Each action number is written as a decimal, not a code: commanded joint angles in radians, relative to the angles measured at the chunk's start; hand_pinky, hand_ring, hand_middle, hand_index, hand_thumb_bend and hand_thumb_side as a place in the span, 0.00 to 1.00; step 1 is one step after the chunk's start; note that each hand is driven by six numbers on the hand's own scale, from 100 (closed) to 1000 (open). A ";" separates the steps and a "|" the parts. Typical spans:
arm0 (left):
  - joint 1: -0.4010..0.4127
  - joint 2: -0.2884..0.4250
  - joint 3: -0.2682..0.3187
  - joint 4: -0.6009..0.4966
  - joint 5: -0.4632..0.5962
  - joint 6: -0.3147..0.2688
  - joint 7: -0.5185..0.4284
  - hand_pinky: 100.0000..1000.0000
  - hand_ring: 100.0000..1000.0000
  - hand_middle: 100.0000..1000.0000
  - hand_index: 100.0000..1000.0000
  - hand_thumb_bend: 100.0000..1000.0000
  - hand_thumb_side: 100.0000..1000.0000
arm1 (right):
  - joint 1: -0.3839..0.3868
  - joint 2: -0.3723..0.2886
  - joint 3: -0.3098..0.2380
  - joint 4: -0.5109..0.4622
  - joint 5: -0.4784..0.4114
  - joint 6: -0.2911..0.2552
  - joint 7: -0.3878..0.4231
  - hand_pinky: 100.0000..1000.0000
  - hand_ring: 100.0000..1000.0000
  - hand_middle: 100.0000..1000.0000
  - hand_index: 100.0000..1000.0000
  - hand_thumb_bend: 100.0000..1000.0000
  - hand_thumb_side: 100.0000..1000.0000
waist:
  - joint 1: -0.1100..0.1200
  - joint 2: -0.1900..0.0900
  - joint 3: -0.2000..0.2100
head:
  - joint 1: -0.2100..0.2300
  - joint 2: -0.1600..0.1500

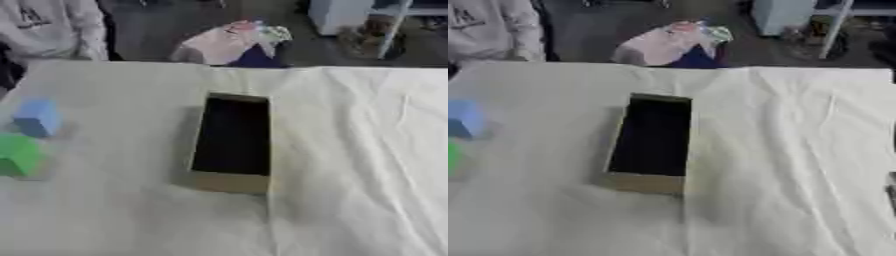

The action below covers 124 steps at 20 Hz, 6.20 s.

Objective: Pick up objects on the table and place them in the box.

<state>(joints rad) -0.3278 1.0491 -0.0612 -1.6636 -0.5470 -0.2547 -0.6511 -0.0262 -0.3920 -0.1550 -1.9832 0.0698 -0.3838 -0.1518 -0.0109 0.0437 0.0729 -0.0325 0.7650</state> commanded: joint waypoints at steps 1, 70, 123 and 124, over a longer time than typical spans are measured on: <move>-0.020 0.048 -0.001 0.012 -0.017 -0.009 -0.011 0.88 0.87 0.84 0.92 0.66 0.13 | -0.009 -0.016 -0.003 -0.017 0.008 0.001 0.000 0.81 0.77 0.64 0.82 0.00 0.84 | 0.004 -0.005 -0.002 | 0.006 0.005; -0.245 -0.158 -0.114 0.541 -0.306 -0.051 -0.013 0.80 0.85 0.82 0.87 0.59 0.18 | -0.006 0.021 0.034 -0.017 0.012 0.026 0.055 0.81 0.77 0.63 0.81 0.00 0.88 | 0.002 0.039 -0.032 | 0.074 0.005; -0.519 -0.580 -0.273 -0.040 -0.189 -0.014 -0.008 0.46 0.53 0.49 0.64 0.04 0.00 | -0.024 -0.008 0.040 -0.017 -0.004 -0.001 0.067 0.81 0.77 0.63 0.82 0.00 0.86 | -0.003 0.054 -0.035 | 0.000 0.005; -0.521 -0.604 -0.277 -0.041 -0.202 -0.013 -0.006 0.45 0.53 0.49 0.63 0.03 0.00 | -0.025 -0.007 0.040 -0.017 -0.005 0.000 0.067 0.81 0.77 0.63 0.82 0.00 0.86 | -0.003 0.054 -0.035 | -0.001 0.005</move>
<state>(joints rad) -0.8242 0.4598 -0.3392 -1.6846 -0.7362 -0.2639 -0.6583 -0.0403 -0.3747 -0.1107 -1.9832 0.0724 -0.3848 -0.0872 -0.0141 0.1063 0.0378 -0.0291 0.7650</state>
